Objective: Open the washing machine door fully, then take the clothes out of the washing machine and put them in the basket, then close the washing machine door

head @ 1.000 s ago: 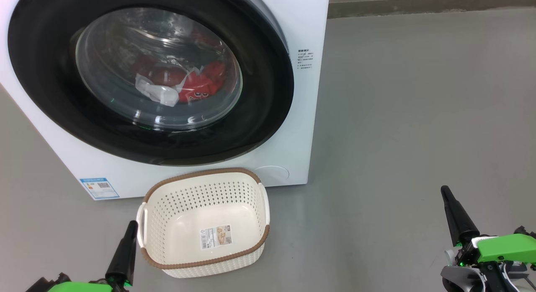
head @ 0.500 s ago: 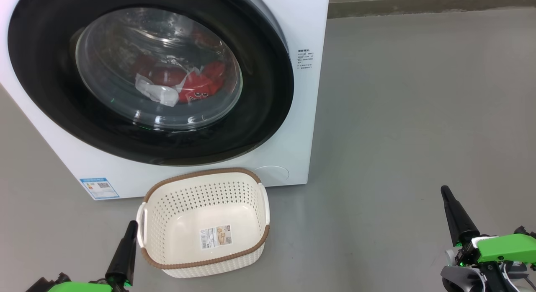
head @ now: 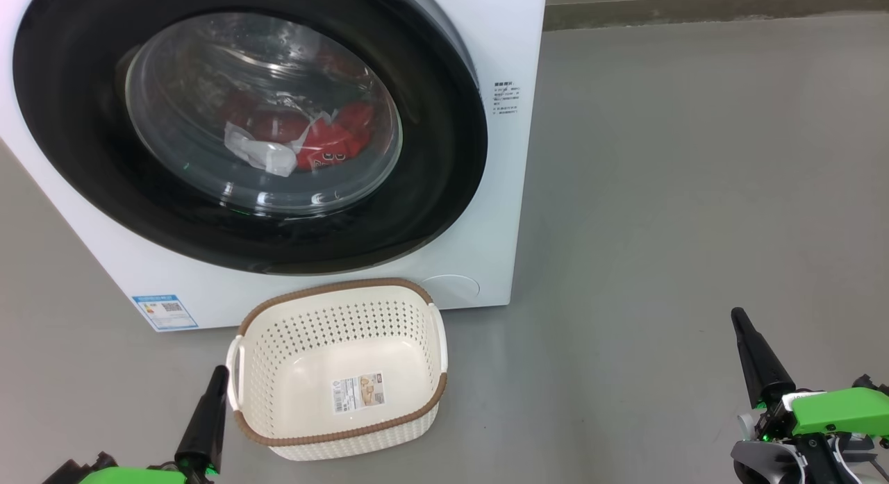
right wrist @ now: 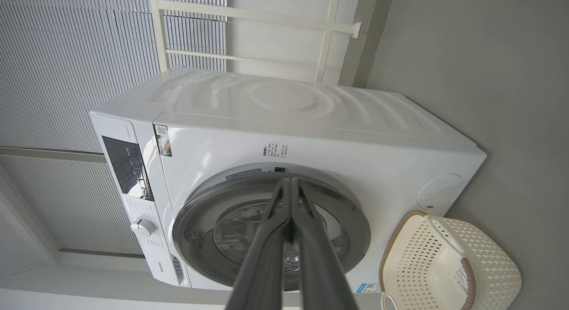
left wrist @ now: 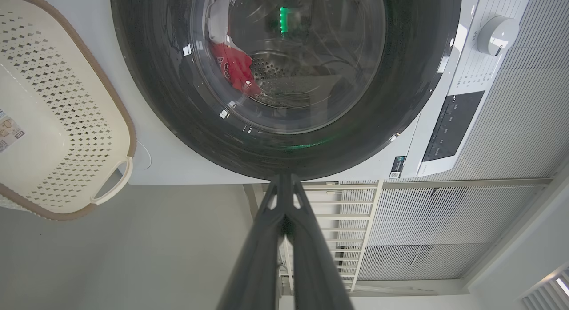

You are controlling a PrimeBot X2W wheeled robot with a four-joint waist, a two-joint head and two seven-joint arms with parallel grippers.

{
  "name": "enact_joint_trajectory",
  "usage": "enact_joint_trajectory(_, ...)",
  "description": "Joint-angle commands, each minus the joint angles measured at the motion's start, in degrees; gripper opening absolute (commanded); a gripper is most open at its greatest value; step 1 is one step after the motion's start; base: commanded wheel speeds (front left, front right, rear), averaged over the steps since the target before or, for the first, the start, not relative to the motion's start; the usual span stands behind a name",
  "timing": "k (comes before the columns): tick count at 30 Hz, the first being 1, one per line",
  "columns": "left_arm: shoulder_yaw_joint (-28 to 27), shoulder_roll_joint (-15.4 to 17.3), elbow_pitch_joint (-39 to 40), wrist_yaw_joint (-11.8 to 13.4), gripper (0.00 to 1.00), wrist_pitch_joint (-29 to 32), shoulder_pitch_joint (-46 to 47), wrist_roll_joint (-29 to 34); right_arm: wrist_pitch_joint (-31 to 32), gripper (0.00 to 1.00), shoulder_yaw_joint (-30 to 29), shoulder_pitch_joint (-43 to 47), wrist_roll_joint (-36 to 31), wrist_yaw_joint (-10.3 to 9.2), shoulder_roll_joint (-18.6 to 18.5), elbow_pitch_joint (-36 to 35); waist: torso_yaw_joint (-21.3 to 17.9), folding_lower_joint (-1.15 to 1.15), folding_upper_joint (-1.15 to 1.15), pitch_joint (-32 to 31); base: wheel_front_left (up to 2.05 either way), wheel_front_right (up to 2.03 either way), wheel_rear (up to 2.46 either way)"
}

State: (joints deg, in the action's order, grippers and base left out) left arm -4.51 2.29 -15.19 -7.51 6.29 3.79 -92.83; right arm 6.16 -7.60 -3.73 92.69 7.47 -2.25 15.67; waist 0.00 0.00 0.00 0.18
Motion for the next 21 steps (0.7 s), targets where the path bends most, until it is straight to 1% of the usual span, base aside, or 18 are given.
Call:
enact_joint_trajectory(1, -1.99, 0.59, 1.16, 0.02, 0.0, 0.18, 2.4, 0.65, 0.31, 0.0, 1.1, -2.45, -0.5, 0.02, -0.63, -1.65, 0.0, 0.0, 0.0, 0.0, 0.0, 0.0, 0.0)
enact_joint_trajectory(10, -1.99, 0.59, 1.16, 0.02, 0.0, 0.18, 2.4, 0.65, 0.31, 0.0, 1.1, -2.45, -0.5, 0.02, -0.63, -1.65, 0.0, 0.0, 0.0, 0.0, 0.0, 0.0, 0.0)
enact_joint_trajectory(11, 0.0, 0.0, 0.01, 0.0, 1.0, 0.0, 0.0, 0.0, -0.01, 1.0, 0.0, 0.0, 0.0, 0.0, 0.0, -0.01, 0.0, 0.0, 0.0, 0.0, 0.0, 0.0, 0.0)
enact_joint_trajectory(14, 0.26, -0.34, -1.64, 0.0, 1.0, -0.04, -0.82, -0.01, -0.07, 1.0, 0.23, 0.84, 0.07, 0.0, 0.63, 1.78, 0.0, 0.0, 0.0, 0.0, 0.0, 0.0, 0.0)
enact_joint_trajectory(17, 0.2, -0.37, -1.42, 0.0, 1.0, -0.38, -1.12, 0.19, -0.49, 1.0, 0.6, 1.16, -0.1, 0.0, 0.7, 1.7, 0.02, 0.01, 0.0, 0.04, 0.0, 0.0, 0.0)
enact_joint_trajectory(18, 0.19, -0.36, -1.24, 0.0, 1.0, -0.54, -1.18, 0.29, -0.66, 1.0, 0.75, 1.21, -0.27, 0.0, 0.68, 1.62, 0.03, 0.04, 0.0, 0.02, 0.0, 0.0, 0.0)
enact_joint_trajectory(19, 0.21, -0.27, -0.93, 0.0, 1.0, -0.87, -1.34, 0.57, -1.01, 1.0, 1.04, 1.33, -0.7, 0.0, 0.64, 1.5, 0.06, 0.11, 0.0, -0.07, 0.0, 0.0, 0.0)
enact_joint_trajectory(21, 0.29, -0.14, -0.59, 0.0, 1.0, -1.25, -1.54, 0.95, -1.36, 1.0, 1.29, 1.5, -1.12, 0.0, 0.6, 1.4, 0.09, 0.11, 0.0, -0.14, 0.0, 0.0, 0.0)
